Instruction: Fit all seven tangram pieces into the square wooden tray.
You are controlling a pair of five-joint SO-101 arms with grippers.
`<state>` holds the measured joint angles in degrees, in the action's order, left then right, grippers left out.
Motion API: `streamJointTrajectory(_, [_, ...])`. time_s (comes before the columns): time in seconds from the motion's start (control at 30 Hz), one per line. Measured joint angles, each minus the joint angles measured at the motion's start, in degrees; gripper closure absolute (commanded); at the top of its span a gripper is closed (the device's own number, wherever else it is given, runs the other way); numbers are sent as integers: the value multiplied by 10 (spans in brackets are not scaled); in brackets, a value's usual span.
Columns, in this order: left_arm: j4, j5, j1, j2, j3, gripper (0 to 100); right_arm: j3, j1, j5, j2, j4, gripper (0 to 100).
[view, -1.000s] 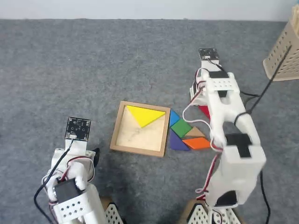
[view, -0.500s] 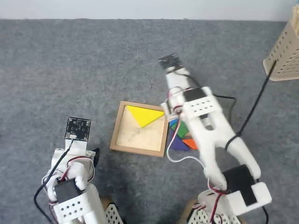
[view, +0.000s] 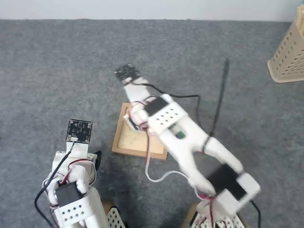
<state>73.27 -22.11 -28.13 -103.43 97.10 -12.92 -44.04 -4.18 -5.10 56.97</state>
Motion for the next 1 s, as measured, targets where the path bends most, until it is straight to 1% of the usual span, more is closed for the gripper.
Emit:
streamJointTrajectory(0.13, [0,0,0,0,0,720,77,-22,0,-90,29,858])
streamJointTrajectory(0.23, [0,0,0,0,0,720,105,-29,-1,-131,42,858])
streamJointTrajectory(0.33, [0,0,0,0,0,720,113,-43,-1,-138,46,858])
streamJointTrajectory(0.5, [0,0,0,0,0,720,113,-46,-1,-138,62,858])
streamJointTrajectory(0.53, [0,0,0,0,0,720,113,-46,-11,-138,69,858])
streamJointTrajectory(0.67, [0,0,0,0,0,720,113,-17,-62,-138,81,858])
streamJointTrajectory(0.83, [0,0,0,0,0,720,114,33,-65,-152,81,858])
streamJointTrajectory(1.0, [0,0,0,0,0,720,104,36,-65,-156,66,858])
